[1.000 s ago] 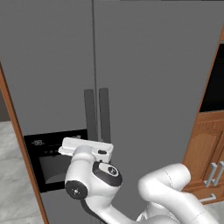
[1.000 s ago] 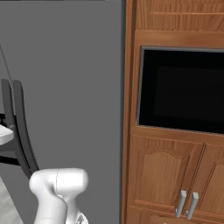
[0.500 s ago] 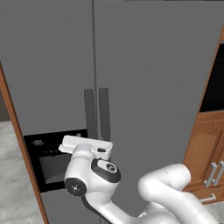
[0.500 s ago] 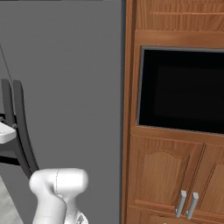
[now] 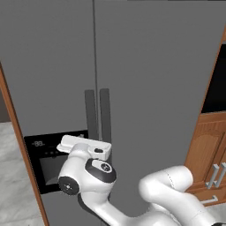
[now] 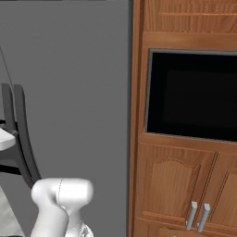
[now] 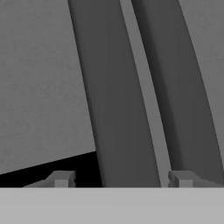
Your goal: Open the freezer door, pick up the ice cube tray from the freezer, and place it on the dining counter.
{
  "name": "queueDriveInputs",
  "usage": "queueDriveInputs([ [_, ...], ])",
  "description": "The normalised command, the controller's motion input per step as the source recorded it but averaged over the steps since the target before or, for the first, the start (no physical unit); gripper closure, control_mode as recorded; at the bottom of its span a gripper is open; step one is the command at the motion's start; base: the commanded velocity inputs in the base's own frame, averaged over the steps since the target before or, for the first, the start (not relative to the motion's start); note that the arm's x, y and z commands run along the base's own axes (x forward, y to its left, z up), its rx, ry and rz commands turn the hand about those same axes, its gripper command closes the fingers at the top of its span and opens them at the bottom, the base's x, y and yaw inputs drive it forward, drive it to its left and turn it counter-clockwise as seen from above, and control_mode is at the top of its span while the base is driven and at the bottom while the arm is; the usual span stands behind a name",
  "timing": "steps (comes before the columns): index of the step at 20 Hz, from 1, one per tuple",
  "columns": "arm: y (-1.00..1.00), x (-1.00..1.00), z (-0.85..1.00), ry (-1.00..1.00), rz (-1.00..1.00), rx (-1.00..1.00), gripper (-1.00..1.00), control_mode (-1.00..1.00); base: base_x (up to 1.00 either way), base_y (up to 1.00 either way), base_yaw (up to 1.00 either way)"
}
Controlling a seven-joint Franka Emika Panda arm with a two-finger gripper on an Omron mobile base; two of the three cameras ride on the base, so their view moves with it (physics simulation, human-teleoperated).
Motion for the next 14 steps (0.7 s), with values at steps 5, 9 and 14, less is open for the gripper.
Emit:
queueDriveInputs([
  [5,0.26,0.31,-0.06,0.0,-0.03,-0.02,1.0,-1.0,0.0,0.0,0.0],
  [9,0.31,0.03,0.0,0.0,-0.08,-0.03,1.0,-1.0,0.0,0.0,0.0],
  [14,0.21,-0.48,0.0,-0.01,-0.06,-0.03,1.0,-1.0,0.0,0.0,0.0],
])
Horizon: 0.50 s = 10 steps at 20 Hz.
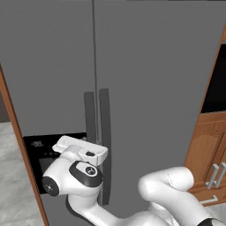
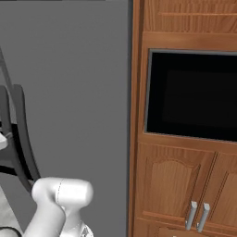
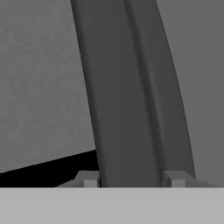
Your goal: Open the freezer door, pick up the ice cube tray from the freezer, and place it on the dining counter.
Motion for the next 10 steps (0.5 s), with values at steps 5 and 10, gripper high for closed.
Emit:
queueDriveInputs([
  [5,0.19,-0.96,0.0,-0.05,-0.04,-0.04,1.0,-1.0,0.0,0.0,0.0],
  [10,0.21,-1.0,0.0,-0.07,-0.02,-0.05,1.0,-1.0,0.0,0.0,0.0],
])
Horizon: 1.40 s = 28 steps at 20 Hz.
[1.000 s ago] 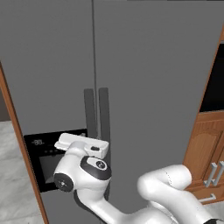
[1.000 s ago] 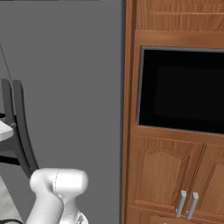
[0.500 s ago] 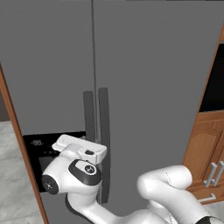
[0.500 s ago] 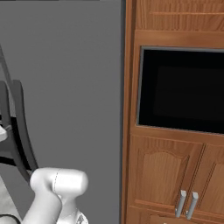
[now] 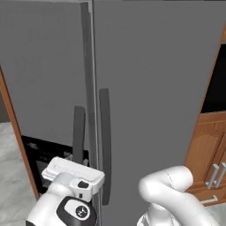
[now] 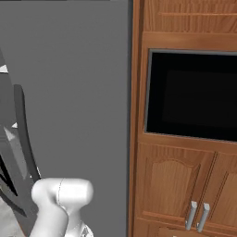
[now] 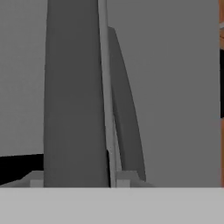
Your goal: Open the freezer door, pick up the ice cube tray from the freezer, and place it on the dining counter.
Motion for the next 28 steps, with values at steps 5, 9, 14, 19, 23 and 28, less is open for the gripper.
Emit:
queueDriveInputs([
  [5,0.27,-0.93,0.0,-0.07,0.0,-0.07,1.0,-1.0,0.0,0.0,0.0],
  [9,0.4,-0.58,0.0,-0.04,0.0,-0.07,1.0,-1.0,0.0,0.0,0.0],
  [14,0.43,-0.38,0.0,-0.01,0.06,-0.06,1.0,-1.0,0.0,0.0,0.0],
  [19,0.42,-0.17,0.0,0.0,0.07,-0.03,-1.0,-1.0,0.0,0.0,0.0],
  [23,0.13,-0.03,0.0,0.0,0.03,0.0,-1.0,-1.0,0.0,0.0,0.0],
  [28,0.01,-0.02,0.0,0.0,0.0,0.0,-1.0,-1.0,0.0,0.0,0.0],
])
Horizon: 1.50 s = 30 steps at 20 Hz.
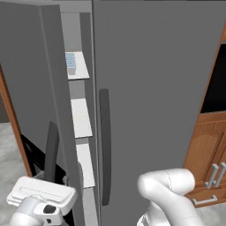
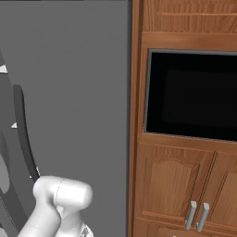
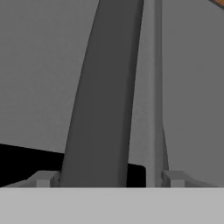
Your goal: Open the freezer door, pick up the ice cube tray from the freezer, and place it on the dining counter.
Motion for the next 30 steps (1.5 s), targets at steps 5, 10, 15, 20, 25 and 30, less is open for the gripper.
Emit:
queueDriveInputs([
  [5,0.26,0.05,0.0,0.0,0.04,0.0,-1.0,-1.0,0.0,0.0,0.0],
  [10,0.01,-0.31,0.07,-0.02,0.04,0.0,-1.0,-1.0,0.0,0.0,0.0],
  [15,-0.32,-0.92,0.46,-0.01,0.0,0.0,-1.0,-1.0,0.0,0.0,0.0],
  [20,-0.97,-0.05,0.73,0.0,0.08,0.04,-1.0,-1.0,0.0,0.0,0.0],
  [25,-1.0,0.0,0.68,0.01,0.23,0.08,-1.0,-1.0,0.0,0.0,0.0],
  [30,-1.0,-0.01,0.34,0.0,0.34,0.07,-1.0,-1.0,0.0,0.0,0.0],
])
